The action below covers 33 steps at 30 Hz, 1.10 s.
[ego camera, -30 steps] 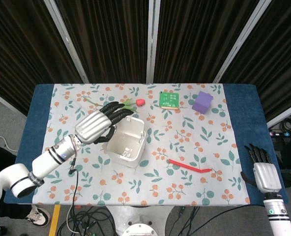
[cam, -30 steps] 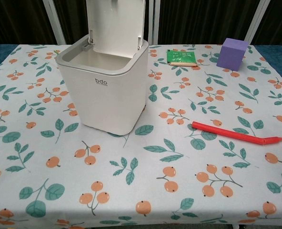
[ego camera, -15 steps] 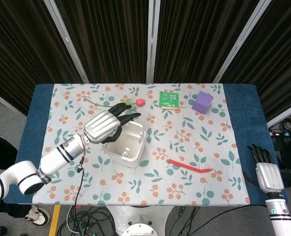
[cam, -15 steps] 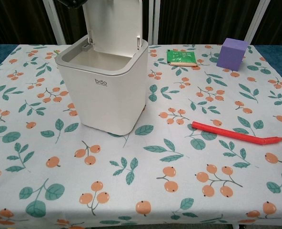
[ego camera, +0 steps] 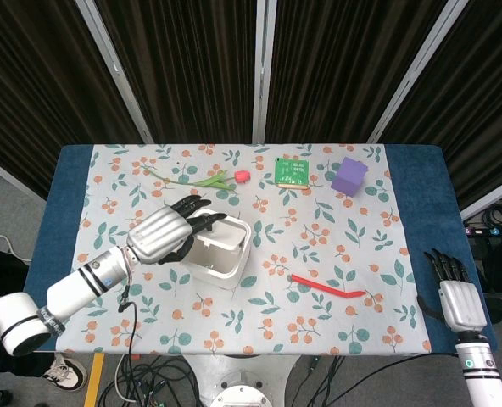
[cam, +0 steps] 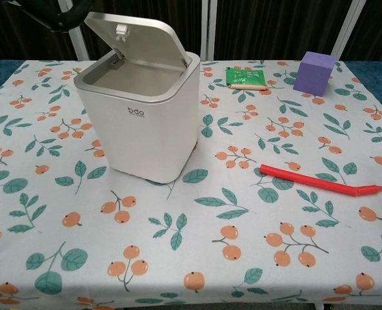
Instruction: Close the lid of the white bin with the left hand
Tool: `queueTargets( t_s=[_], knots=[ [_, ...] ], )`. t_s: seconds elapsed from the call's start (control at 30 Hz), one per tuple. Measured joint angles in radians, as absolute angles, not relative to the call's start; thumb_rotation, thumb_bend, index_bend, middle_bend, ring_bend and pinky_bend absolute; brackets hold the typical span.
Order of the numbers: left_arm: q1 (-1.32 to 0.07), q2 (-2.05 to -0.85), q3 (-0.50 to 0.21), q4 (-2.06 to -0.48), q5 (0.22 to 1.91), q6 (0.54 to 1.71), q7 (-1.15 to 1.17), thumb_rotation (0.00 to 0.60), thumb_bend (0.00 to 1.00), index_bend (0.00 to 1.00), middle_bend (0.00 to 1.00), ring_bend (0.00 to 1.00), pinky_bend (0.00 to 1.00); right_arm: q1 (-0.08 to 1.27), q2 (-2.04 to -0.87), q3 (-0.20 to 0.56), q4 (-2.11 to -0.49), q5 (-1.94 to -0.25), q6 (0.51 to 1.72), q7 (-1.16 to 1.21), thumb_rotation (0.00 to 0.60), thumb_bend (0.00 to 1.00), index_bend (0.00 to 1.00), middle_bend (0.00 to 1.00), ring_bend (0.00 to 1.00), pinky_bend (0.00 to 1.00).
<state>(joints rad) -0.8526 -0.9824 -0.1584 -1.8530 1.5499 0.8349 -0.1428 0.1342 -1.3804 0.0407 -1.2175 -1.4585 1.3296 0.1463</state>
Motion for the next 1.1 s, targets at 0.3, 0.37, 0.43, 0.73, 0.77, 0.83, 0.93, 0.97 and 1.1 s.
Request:
queueTargets(
  t_s=[0.3, 0.37, 0.43, 0.73, 0.77, 0.83, 0.93, 0.97, 1.1],
  knots=[
    [-0.807, -0.973, -0.095, -1.877, 1.620, 0.886, -0.174, 0.600, 0.80, 0.05, 0.30, 0.00, 0.00, 0.137, -1.384, 0.039, -1.225, -1.458, 1.324, 0.131, 0.600, 0.23, 0.00, 0.00, 0.00, 0.00],
    [-0.799, -0.977, -0.083, -1.877, 1.632, 0.894, -0.179, 0.600, 0.80, 0.05, 0.30, 0.00, 0.00, 0.138, -1.385, 0.039, -1.225, -1.457, 1.321, 0.130, 0.600, 0.23, 0.00, 0.00, 0.00, 0.00],
    [-0.791, -0.987, -0.069, -1.874, 1.646, 0.903, -0.183, 0.600, 0.80, 0.05, 0.30, 0.00, 0.00, 0.139, -1.386, 0.039, -1.226, -1.456, 1.319, 0.128, 0.600, 0.23, 0.00, 0.00, 0.00, 0.00],
    [-0.764, -1.050, -0.039, -1.827, 1.663, 0.941, -0.178, 0.600, 0.80, 0.05, 0.30, 0.00, 0.00, 0.139, -1.387, 0.038, -1.225, -1.454, 1.315, 0.130, 0.600, 0.23, 0.00, 0.00, 0.00, 0.00],
    [-0.762, -1.054, -0.038, -1.825, 1.665, 0.946, -0.178, 0.600, 0.80, 0.05, 0.30, 0.00, 0.00, 0.139, -1.387, 0.038, -1.224, -1.453, 1.314, 0.130, 0.600, 0.23, 0.00, 0.00, 0.00, 0.00],
    [-0.758, -1.064, -0.034, -1.821, 1.672, 0.958, -0.177, 0.600, 0.80, 0.05, 0.30, 0.00, 0.00, 0.140, -1.389, 0.037, -1.221, -1.453, 1.312, 0.132, 0.600, 0.23, 0.00, 0.00, 0.00, 0.00],
    [-0.753, -1.076, -0.027, -1.818, 1.681, 0.965, -0.169, 0.600, 0.80, 0.05, 0.30, 0.00, 0.00, 0.141, -1.393, 0.035, -1.216, -1.454, 1.308, 0.135, 0.600, 0.23, 0.00, 0.00, 0.00, 0.00],
    [-0.753, -1.080, -0.025, -1.817, 1.682, 0.966, -0.167, 0.600, 0.80, 0.05, 0.30, 0.00, 0.00, 0.141, -1.394, 0.035, -1.214, -1.454, 1.308, 0.136, 0.600, 0.23, 0.00, 0.00, 0.00, 0.00],
    [-0.749, -1.103, -0.014, -1.805, 1.681, 0.964, -0.157, 0.600, 0.80, 0.05, 0.30, 0.00, 0.00, 0.142, -1.397, 0.034, -1.209, -1.455, 1.305, 0.140, 0.600, 0.23, 0.00, 0.00, 0.00, 0.00]
  ],
)
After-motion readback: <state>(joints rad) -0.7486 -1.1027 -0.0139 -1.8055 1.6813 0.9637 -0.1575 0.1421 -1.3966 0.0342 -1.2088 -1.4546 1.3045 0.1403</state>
